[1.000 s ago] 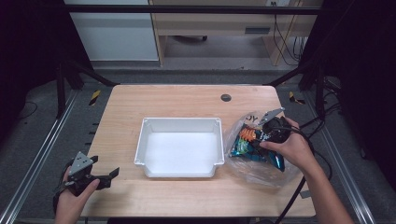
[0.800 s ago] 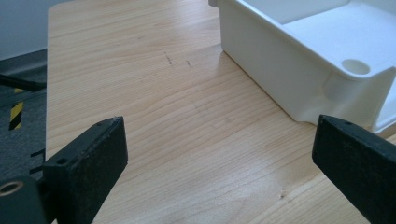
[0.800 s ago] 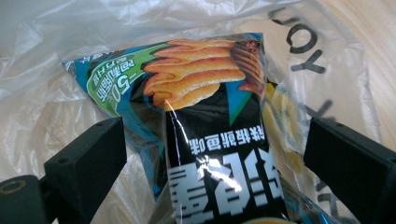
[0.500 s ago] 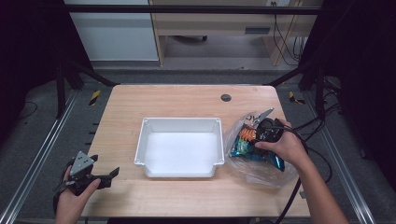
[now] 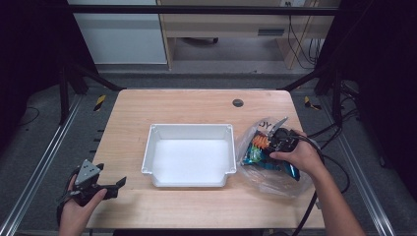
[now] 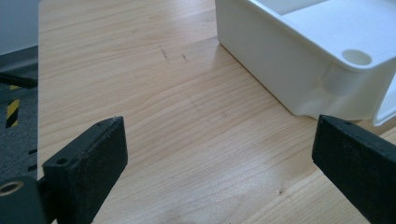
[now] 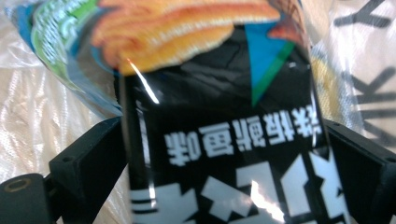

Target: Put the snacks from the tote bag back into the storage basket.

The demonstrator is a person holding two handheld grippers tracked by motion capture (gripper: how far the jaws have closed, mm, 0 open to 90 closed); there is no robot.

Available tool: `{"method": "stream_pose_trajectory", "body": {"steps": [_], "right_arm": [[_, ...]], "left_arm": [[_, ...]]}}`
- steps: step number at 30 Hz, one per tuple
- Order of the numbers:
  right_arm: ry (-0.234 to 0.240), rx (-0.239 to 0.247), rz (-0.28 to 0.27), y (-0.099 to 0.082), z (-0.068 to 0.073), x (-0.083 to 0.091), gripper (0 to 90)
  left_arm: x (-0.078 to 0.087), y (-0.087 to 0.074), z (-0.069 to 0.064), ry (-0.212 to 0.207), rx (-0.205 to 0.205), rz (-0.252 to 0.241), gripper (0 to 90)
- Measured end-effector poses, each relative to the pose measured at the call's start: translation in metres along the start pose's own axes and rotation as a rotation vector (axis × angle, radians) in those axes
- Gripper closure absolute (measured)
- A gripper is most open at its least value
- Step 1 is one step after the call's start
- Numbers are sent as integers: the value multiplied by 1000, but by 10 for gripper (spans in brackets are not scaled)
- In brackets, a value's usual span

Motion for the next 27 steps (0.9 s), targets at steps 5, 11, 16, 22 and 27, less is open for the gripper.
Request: {"method": "stream_pose_trajectory", "body": {"steps": [5, 11, 16, 22, 27], "right_arm": [[11, -8, 15, -4, 0, -5, 77], [7, 5, 17, -5, -1, -6, 84], [3, -4, 21, -8, 0, -4, 120], [7, -4, 18, -12, 0, -1, 191], [11, 23, 5, -11, 1, 3, 279]], "left_arm": [[1, 0, 2, 4, 12, -5, 30], [1, 0, 2, 3, 14, -3, 31], [2, 0, 2, 5, 8, -3, 31], [2, 2, 0, -3, -3, -2, 30], [0, 2, 0, -5, -5, 5, 31]]}}
Point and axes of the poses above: each handheld gripper's, and its own axes: x roughly backward along the jaws, y roughly out of its top, z roughly to its left, the point moved 1 cm from there along -x, roughly forward along the jaws, and after that the axes turned 10 degrees about -y, right-handed, at the moved point
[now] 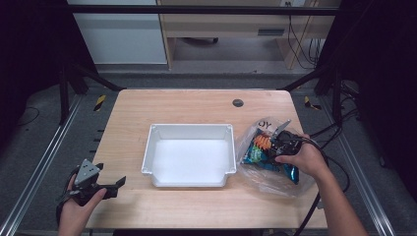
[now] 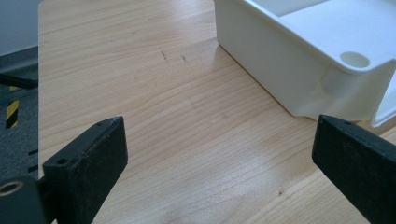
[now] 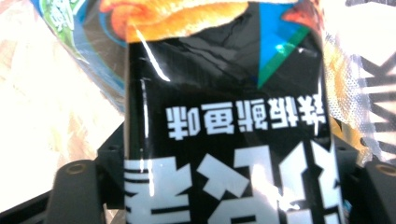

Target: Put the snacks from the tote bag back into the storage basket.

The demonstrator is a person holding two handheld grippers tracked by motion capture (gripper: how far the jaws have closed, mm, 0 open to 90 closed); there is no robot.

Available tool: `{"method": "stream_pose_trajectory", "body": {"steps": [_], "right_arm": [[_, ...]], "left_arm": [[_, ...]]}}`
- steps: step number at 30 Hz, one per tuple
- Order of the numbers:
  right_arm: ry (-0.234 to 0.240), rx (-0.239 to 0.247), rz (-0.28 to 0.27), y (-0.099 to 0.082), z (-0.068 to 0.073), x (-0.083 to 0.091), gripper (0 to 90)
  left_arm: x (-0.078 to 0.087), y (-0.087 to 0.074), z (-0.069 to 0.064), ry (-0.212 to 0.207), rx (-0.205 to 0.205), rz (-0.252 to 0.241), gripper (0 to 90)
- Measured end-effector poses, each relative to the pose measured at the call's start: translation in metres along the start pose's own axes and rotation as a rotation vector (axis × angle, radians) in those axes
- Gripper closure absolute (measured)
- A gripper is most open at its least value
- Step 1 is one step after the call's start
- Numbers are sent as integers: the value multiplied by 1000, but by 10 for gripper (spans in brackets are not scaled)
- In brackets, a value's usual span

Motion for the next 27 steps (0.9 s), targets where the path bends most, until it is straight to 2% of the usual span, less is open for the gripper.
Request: {"method": "stream_pose_trajectory", "body": {"steps": [5, 9, 13, 16, 18, 19, 21, 23, 27], "right_arm": [[0, 14, 1, 1, 0, 2, 313], [-18, 45, 3, 3, 2, 6, 363], [-28, 53, -6, 3, 3, 13, 397], [-31, 47, -14, 2, 3, 15, 405], [-54, 50, -37, 2, 4, 21, 413], [-76, 36, -49, 2, 5, 24, 414], [-85, 30, -74, 3, 5, 31, 414], [-79, 32, -74, 3, 6, 34, 414], [-98, 38, -74, 3, 9, 46, 414]], "left_arm": [[-1, 0, 0, -3, -9, 10, 30], [-3, 1, -2, -12, -13, 15, 31], [-3, 1, -2, -15, -15, 17, 32], [-2, 0, -2, -14, -16, 18, 32], [-2, 0, -2, -17, -23, 25, 32], [-2, 0, -3, -18, -24, 27, 32], [-3, 0, -4, -18, -20, 23, 32], [-4, 0, -4, -20, -26, 25, 32], [-2, 0, -5, -22, -30, 27, 32]]}}
Point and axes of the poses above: each handheld gripper's, and its own axes: x roughly backward along the jaws, y roughly out of its top, z roughly to its left, the point moved 1 cm from there along -x, roughly forward along the jaws, and after that the axes turned 10 degrees about -y, right-handed, at the moved point
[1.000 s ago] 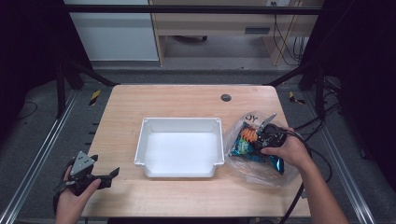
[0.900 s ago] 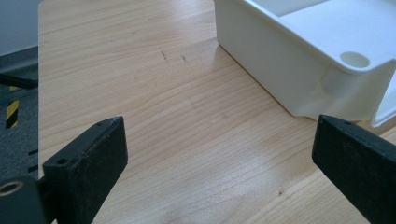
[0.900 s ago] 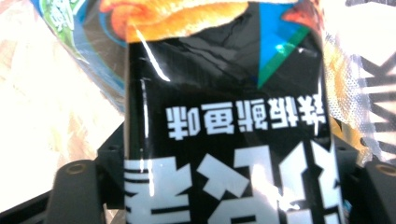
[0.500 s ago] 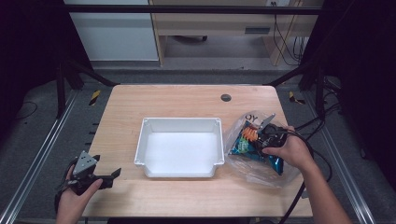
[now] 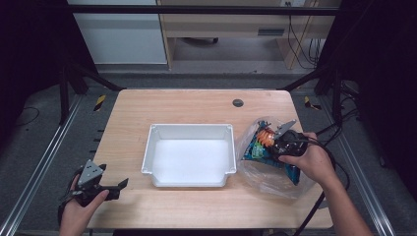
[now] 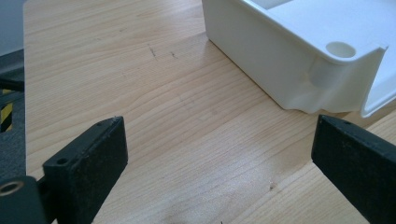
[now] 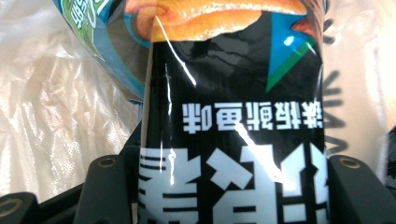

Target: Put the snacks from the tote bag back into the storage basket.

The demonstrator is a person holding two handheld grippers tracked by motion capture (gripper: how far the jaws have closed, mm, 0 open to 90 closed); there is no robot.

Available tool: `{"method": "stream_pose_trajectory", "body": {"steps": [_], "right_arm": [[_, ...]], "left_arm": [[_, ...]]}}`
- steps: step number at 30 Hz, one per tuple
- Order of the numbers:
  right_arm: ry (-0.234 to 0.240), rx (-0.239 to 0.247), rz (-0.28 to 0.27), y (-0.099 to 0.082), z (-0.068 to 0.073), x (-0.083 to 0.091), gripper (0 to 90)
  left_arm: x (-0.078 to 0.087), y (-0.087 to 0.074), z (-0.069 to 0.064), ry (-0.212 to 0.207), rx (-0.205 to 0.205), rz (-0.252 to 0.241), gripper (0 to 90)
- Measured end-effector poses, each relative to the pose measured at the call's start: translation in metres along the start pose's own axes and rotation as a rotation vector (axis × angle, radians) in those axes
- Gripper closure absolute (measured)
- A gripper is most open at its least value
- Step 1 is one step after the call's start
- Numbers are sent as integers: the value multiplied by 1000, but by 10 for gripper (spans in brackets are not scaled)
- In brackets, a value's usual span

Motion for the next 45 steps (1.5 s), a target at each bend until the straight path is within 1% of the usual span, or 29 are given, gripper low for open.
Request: {"method": "stream_pose_trajectory", "body": {"steps": [1, 2, 4, 5, 8, 9, 10, 11, 14, 17, 18, 21, 25, 27, 28, 29, 31, 33, 36, 39, 43, 45], "right_arm": [[-6, -6, -13, 1, 0, 5, 414], [-4, -12, -15, 1, 0, 7, 414], [-11, -9, -15, 2, 0, 13, 414], [-16, -1, -26, 3, -1, 16, 414], [-16, 0, -39, 4, -2, 20, 415], [-20, -1, -50, 4, -3, 24, 415], [-20, -1, -50, 4, -3, 24, 415], [-23, -6, -64, 5, -3, 27, 415], [-26, -11, -81, 4, -3, 31, 415], [-32, -26, -109, 4, -3, 36, 415], [-32, -26, -109, 4, -3, 36, 415], [-45, -24, -132, 4, -3, 42, 415], [-48, -26, -144, 4, -2, 43, 416], [-52, -32, -167, 4, -2, 46, 416], [-52, -32, -167, 4, -2, 46, 416], [-60, -39, -184, 4, -2, 48, 416], [-66, -46, -193, 4, -2, 50, 416], [-61, -45, -198, 3, -2, 51, 416], [-64, -64, -215, 3, -4, 54, 416], [-66, -65, -223, 4, -4, 54, 416], [-89, -70, -220, 6, -5, 57, 417], [-86, -75, -225, 7, -5, 57, 417]], "left_arm": [[0, 0, 0, 1, 1, 0, 32], [0, 0, 1, 2, -1, 4, 32], [0, 0, 2, 6, -2, 2, 32], [0, 0, 2, 6, 0, 4, 32], [-1, 0, 2, 7, 1, 9, 32], [-1, 0, 2, 9, 1, 9, 32], [-1, 0, 2, 9, 1, 9, 32], [-1, 0, 2, 9, -1, 11, 32], [-1, 0, 1, 9, -7, 17, 32], [-2, 1, 1, 7, -12, 11, 32], [-2, 1, 1, 7, -12, 11, 32], [-3, 0, 0, 5, -12, 19, 32], [-3, -1, -1, 10, -8, 23, 33], [-2, -1, 0, 19, -3, 20, 34], [-2, -1, 0, 19, -3, 20, 34], [-2, -2, 0, 21, 2, 19, 34], [-2, -2, 1, 23, 7, 17, 34], [-2, -3, 1, 24, 8, 18, 34], [-3, -3, 2, 23, 7, 21, 34], [-3, -3, 1, 22, 4, 22, 34], [-3, -2, 0, 20, -3, 26, 34], [-3, -2, 0, 19, -4, 26, 34]]}}
Point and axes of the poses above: each handheld gripper's, and its own axes: x roughly backward along the jaws, y roughly out of its top, z roughly to its left, the point moved 1 cm from there along -x, roughly forward along the jaws, and after that the axes turned 10 degrees about -y, right-handed, at the moved point
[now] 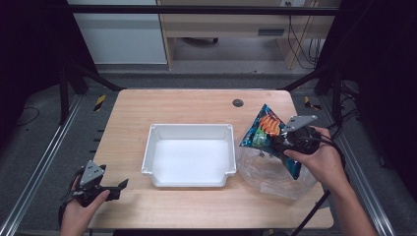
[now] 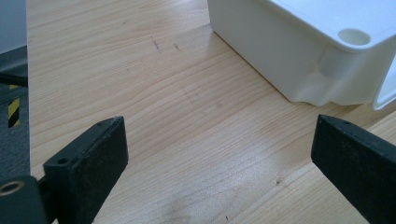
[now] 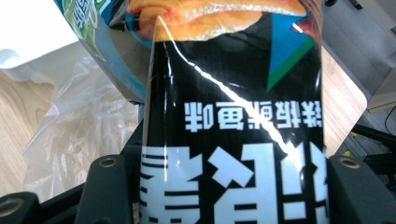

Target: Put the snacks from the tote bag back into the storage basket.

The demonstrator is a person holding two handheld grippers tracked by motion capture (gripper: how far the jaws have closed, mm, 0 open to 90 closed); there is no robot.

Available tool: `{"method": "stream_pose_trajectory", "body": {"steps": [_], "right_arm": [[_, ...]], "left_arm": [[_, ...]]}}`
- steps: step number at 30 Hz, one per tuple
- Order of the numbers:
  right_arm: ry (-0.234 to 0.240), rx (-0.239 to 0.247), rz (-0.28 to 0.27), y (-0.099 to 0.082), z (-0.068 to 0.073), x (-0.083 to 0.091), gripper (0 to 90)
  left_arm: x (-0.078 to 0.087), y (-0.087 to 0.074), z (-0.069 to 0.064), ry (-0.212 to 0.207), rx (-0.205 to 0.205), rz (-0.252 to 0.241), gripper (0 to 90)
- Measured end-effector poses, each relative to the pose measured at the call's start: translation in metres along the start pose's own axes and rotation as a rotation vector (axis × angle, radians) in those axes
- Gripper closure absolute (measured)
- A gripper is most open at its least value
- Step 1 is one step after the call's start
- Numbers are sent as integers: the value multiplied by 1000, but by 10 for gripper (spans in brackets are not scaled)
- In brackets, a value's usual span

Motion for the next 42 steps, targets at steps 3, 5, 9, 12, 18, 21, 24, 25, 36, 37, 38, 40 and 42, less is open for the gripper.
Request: {"method": "stream_pose_trajectory", "body": {"steps": [3, 5, 9, 12, 18, 21, 24, 25, 36, 37, 38, 40, 42], "right_arm": [[-6, -5, -5, 1, -1, 0, 418], [-27, -17, -4, 3, -1, 1, 418], [-30, -18, -13, 5, -2, 1, 418], [-22, -15, -8, 7, -1, -1, 419], [-26, -13, -17, 13, 2, -2, 420], [-29, -11, -21, 16, 4, -2, 420], [-20, -8, -33, 19, 5, -2, 420], [-21, -8, -38, 21, 5, -2, 420], [-11, 5, -58, 38, 11, -4, 421], [-11, 5, -58, 38, 11, -4, 421], [-9, 10, -62, 40, 12, -4, 421], [-4, 16, -72, 45, 14, -6, 421], [-1, 21, -80, 49, 16, -7, 421]], "left_arm": [[-2, 0, 0, -3, -2, 3, 34], [-2, 1, 0, -4, -6, 8, 34], [-1, 2, -1, -4, -16, 6, 34], [-2, 2, -2, -3, -20, 10, 34], [-2, 2, -2, 0, -22, 16, 34], [-2, 2, -3, 1, -22, 14, 34], [-1, 2, -2, 3, -21, 12, 34], [-1, 1, -2, 3, -21, 12, 34], [0, 2, -1, 5, -26, 17, 34], [0, 1, -1, 5, -26, 18, 34], [0, 1, -1, 6, -25, 17, 34], [0, 1, -1, 6, -24, 14, 34], [0, 1, -1, 6, -26, 18, 34]]}}
Point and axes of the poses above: each handheld gripper's, and its own axes: x roughly backward along the jaws, y roughly out of its top, z roughly to its left, the point moved 1 cm from there along -x, roughly forward along the jaws, and after that the axes turned 10 degrees about -y, right-handed, at the moved point
